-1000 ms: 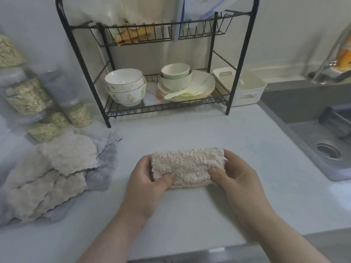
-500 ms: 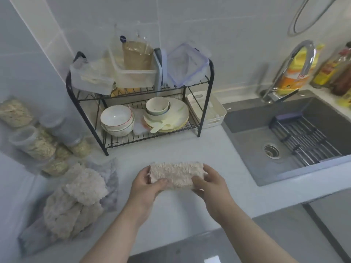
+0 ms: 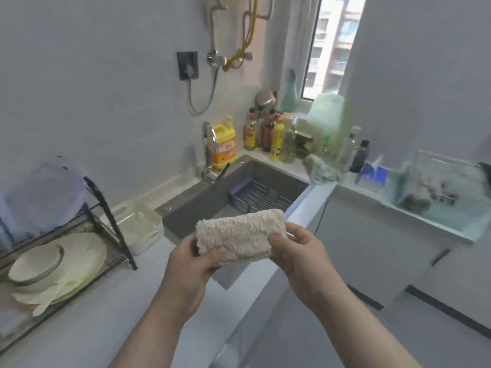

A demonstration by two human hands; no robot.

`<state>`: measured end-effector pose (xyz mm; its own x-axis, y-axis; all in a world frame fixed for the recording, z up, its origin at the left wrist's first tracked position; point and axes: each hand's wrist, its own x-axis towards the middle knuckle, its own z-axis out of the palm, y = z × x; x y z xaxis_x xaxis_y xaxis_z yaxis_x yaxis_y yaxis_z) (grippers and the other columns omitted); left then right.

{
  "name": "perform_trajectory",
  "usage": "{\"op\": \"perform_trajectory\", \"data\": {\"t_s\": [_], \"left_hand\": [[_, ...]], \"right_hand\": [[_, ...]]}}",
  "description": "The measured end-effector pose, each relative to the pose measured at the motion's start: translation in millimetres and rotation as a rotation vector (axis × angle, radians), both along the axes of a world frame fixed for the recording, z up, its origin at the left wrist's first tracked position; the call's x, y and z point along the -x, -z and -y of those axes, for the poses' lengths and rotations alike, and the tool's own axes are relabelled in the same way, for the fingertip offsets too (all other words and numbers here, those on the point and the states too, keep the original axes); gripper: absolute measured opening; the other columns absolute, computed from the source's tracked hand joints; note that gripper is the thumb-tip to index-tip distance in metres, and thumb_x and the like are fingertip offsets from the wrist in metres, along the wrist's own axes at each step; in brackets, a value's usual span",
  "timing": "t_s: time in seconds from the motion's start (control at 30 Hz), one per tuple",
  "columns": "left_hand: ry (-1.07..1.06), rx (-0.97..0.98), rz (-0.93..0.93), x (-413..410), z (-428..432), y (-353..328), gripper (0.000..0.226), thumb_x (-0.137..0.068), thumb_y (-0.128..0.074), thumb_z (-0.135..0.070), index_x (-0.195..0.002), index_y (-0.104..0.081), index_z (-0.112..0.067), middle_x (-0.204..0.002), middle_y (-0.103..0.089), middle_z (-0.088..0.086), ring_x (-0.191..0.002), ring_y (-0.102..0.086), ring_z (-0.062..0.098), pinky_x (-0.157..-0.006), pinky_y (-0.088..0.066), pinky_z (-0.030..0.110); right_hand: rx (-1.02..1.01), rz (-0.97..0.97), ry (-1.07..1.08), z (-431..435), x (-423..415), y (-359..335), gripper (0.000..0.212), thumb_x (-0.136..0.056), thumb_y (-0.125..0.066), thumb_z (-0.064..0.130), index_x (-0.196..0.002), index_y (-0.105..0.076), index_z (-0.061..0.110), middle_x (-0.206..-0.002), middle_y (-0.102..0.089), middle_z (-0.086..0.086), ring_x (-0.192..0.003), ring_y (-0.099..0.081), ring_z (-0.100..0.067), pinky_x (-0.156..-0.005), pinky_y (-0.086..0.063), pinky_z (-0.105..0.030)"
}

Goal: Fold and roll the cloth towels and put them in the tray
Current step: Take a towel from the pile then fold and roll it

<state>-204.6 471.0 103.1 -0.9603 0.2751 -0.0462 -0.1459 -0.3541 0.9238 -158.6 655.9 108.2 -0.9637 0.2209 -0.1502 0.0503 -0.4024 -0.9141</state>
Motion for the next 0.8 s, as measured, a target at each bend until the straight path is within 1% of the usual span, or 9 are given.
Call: {"op": "perform_trajectory", "data": {"t_s": [0.1,0.17,0.23,0.3,0.4,0.53,0.67,0.73,0.8], "left_hand": [[0.113,0.047,-0.044,18.1,-80.3,-9.9,0.030,-0.080,-0.056,0.016,-0.097,-0.063,-0.009,-0.084,-0.075,0.002,-0.077,-0.072,0.014,-0.061,-0.055,0.022],[0.187,0.073,-0.066,29.6,-135.8,-13.7,0.030,-0.081,-0.057,0.014,-0.099,-0.064,-0.009,-0.087,-0.076,0.004,-0.080,-0.072,0.017,-0.064,-0.056,0.024],[0.263,0.092,-0.077,39.4,-192.7,-15.6,0.031,-0.081,-0.060,0.011,-0.102,-0.065,-0.011,-0.095,-0.075,0.007,-0.089,-0.072,0.023,-0.072,-0.059,0.031],[0.327,0.106,-0.079,47.9,-249.5,-15.6,0.033,-0.078,-0.068,0.006,-0.105,-0.065,-0.011,-0.101,-0.074,0.009,-0.095,-0.070,0.029,-0.083,-0.057,0.042],[0.457,0.128,-0.084,50.2,-331.2,-16.5,0.041,-0.070,-0.068,-0.008,-0.111,-0.065,-0.013,-0.107,-0.072,0.009,-0.101,-0.068,0.029,-0.089,-0.053,0.046],[0.559,0.096,-0.038,47.6,-428.7,-15.7,0.049,-0.066,-0.069,-0.009,-0.114,-0.062,-0.009,-0.109,-0.072,0.010,-0.101,-0.068,0.028,-0.084,-0.055,0.041],[0.602,0.106,-0.035,52.8,-511.7,-15.3,0.051,-0.065,-0.071,-0.009,-0.114,-0.061,-0.008,-0.108,-0.072,0.009,-0.102,-0.067,0.030,-0.090,-0.053,0.048],[0.615,0.104,-0.041,59.2,-547.8,-12.1,0.047,-0.070,-0.073,-0.003,-0.115,-0.061,-0.009,-0.108,-0.072,0.009,-0.100,-0.068,0.028,-0.084,-0.054,0.044],[0.604,0.095,-0.042,66.0,-582.4,-6.6,0.044,-0.072,-0.073,0.000,-0.114,-0.061,-0.008,-0.107,-0.072,0.010,-0.098,-0.069,0.027,-0.078,-0.054,0.039]], "right_hand": [[0.024,-0.040,0.151,-69.5,-7.4,-9.4,0.030,-0.085,-0.064,0.000,-0.114,-0.062,0.005,-0.099,-0.073,-0.012,-0.086,-0.071,-0.022,-0.070,-0.056,-0.026],[0.044,-0.060,0.248,-118.2,-11.3,-11.7,0.025,-0.088,-0.061,0.002,-0.111,-0.063,0.008,-0.095,-0.075,-0.008,-0.081,-0.072,-0.016,-0.067,-0.056,-0.024],[0.042,-0.063,0.345,-167.8,-13.3,-12.6,0.026,-0.088,-0.060,0.004,-0.114,-0.062,0.009,-0.099,-0.074,-0.010,-0.085,-0.071,-0.019,-0.073,-0.058,-0.029],[0.033,-0.055,0.430,-217.8,-12.8,-12.5,0.027,-0.091,-0.059,0.007,-0.117,-0.060,0.010,-0.104,-0.072,-0.012,-0.089,-0.070,-0.022,-0.081,-0.057,-0.038],[0.069,-0.057,0.551,-288.1,-13.8,-12.5,0.021,-0.096,-0.051,0.008,-0.116,-0.057,0.013,-0.107,-0.070,-0.012,-0.091,-0.069,-0.023,-0.080,-0.057,-0.043],[0.110,-0.073,0.661,-373.1,-18.1,-16.8,0.023,-0.099,-0.045,0.010,-0.119,-0.055,0.014,-0.113,-0.069,-0.013,-0.096,-0.067,-0.022,-0.080,-0.056,-0.039],[0.196,-0.120,0.722,-442.9,-16.9,-23.4,0.024,-0.100,-0.041,0.007,-0.117,-0.057,0.013,-0.111,-0.070,-0.013,-0.098,-0.068,-0.022,-0.079,-0.057,-0.035],[0.273,-0.146,0.748,-474.4,-11.9,-22.7,0.030,-0.099,-0.040,0.003,-0.122,-0.057,0.012,-0.115,-0.068,-0.015,-0.107,-0.066,-0.027,-0.085,-0.055,-0.038],[0.370,-0.159,0.785,-505.4,-3.2,-18.6,0.036,-0.094,-0.039,-0.003,-0.126,-0.055,0.006,-0.119,-0.066,-0.020,-0.113,-0.062,-0.032,-0.092,-0.051,-0.042]]}}
